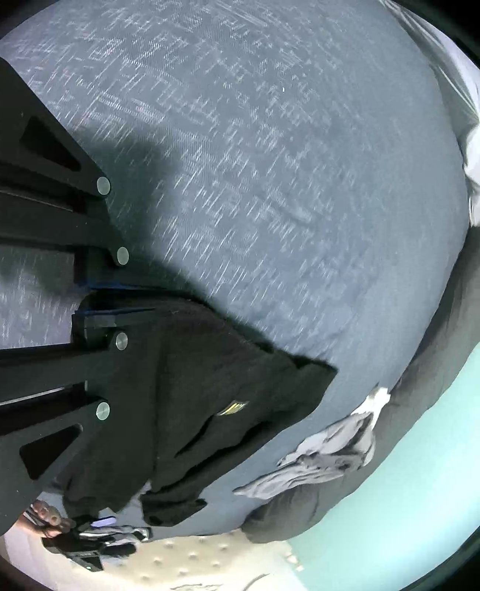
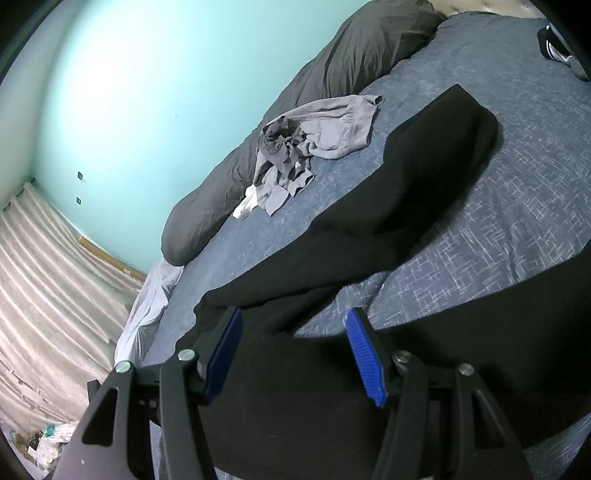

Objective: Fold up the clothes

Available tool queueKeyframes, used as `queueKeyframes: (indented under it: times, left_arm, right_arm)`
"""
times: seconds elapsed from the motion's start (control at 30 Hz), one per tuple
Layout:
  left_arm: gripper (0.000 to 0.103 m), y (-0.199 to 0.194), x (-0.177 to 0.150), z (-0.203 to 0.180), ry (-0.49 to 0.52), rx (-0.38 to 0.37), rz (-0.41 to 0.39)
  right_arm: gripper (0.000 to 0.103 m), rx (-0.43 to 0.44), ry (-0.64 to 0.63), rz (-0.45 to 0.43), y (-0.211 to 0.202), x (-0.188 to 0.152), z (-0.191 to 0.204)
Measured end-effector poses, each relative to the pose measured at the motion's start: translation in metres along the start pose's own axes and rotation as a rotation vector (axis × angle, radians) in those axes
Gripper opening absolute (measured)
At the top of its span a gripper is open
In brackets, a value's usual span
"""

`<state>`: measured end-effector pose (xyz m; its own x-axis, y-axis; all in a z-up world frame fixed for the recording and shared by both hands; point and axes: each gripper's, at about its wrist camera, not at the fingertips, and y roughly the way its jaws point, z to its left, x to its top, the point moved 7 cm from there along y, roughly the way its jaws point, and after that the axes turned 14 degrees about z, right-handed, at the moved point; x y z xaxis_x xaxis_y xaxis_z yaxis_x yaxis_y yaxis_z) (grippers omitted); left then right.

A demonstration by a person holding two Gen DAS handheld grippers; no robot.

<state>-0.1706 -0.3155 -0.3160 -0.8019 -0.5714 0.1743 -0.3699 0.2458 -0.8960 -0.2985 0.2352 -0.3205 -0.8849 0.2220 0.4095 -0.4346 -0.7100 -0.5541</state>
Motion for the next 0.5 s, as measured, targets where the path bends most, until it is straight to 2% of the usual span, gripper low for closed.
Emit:
queueKeyframes:
  times: [0.23,0.33,0.4,0.5]
  left_arm:
    - [0.007,0.015,-0.014,0.011,-0.022,0.021,0.045]
    - [0.007,0.018,-0.018,0.009,-0.040,0.008,0.055]
    - [0.014,0.015,-0.019,0.009,-0.054,0.007,0.061]
    - [0.028,0.002,-0.021,0.005,-0.040,0.066,0.069]
  right_arm:
    - [0.060,0.001,0.006,-0.004,0.000,0.003,-0.002]
    - [0.060,-0.001,0.008,0.004,0.002,0.001,-0.004]
    - [0.060,-0.002,0.005,0.005,0.002,0.001,-0.003]
    - [0.060,0.000,0.008,0.004,0.001,0.002,-0.004]
